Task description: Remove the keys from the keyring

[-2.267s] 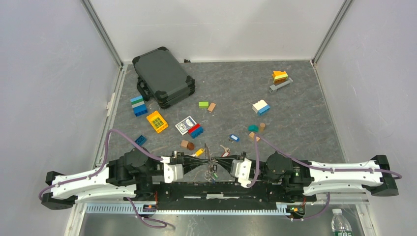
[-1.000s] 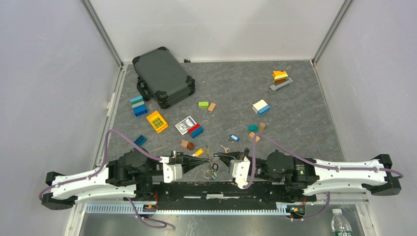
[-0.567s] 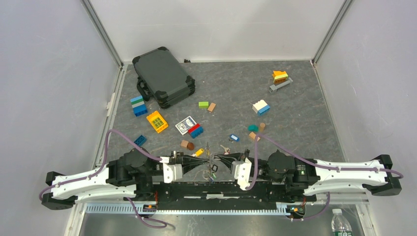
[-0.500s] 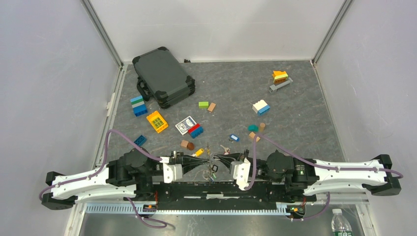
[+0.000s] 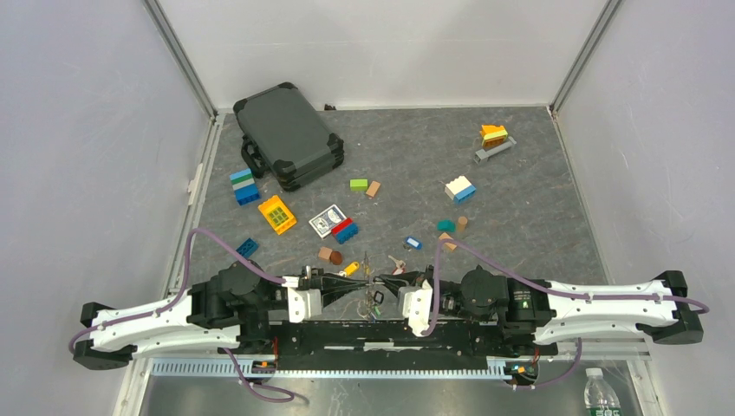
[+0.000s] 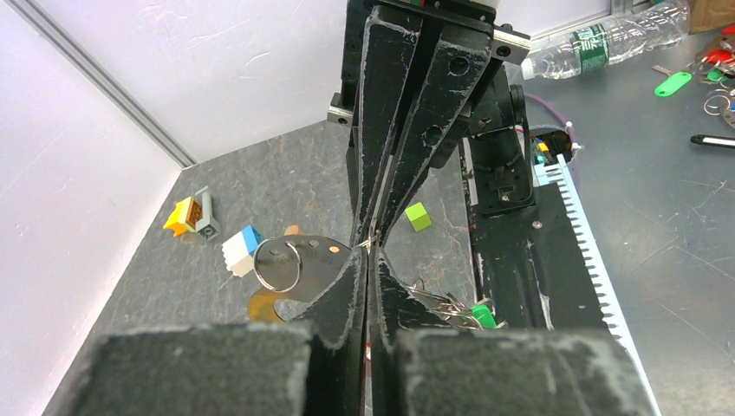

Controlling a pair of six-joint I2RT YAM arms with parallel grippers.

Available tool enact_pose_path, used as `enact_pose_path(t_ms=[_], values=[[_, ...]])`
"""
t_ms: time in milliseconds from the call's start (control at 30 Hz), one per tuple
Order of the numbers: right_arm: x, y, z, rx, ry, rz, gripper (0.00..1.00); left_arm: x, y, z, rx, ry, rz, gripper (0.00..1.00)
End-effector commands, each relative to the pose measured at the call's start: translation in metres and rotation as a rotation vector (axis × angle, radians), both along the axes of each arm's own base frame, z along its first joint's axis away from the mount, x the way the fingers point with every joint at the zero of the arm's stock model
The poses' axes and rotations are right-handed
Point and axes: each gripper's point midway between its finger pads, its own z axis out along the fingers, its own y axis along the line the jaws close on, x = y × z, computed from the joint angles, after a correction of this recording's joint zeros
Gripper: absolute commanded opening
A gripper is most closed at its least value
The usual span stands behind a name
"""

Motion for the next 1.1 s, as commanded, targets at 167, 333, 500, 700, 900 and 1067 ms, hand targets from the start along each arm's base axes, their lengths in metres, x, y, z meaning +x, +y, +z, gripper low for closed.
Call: enact_pose_path(t_ms=[167,333,500,700,900,1067], values=[[0.008,-0.001,0.022,0.048,-0.015,-0.047,0.0,-0.005,0.0,0.021,-0.075,-0.009,-0.022,0.02],[0.009,0.003,0.02,0.031,-0.018,-0.049,0.0,-0.004,-0.001,0.021,-0.072,-0.012,-0.023,0.02],[0.01,0.007,0.017,0.009,-0.019,-0.053,0.0,-0.005,-0.001,0.021,-0.071,-0.014,-0.025,0.02],[0.013,0.009,0.017,-0.001,-0.021,-0.067,0.0,-0.005,-0.001,0.021,-0.072,-0.014,-0.026,0.02],[0.015,0.014,0.017,-0.015,-0.027,-0.082,0.0,-0.005,-0.001,0.022,-0.073,-0.016,-0.026,0.02],[0.017,0.015,0.01,-0.065,-0.03,-0.091,0.0,-0.005,-0.002,0.021,-0.069,-0.016,-0.026,0.02]])
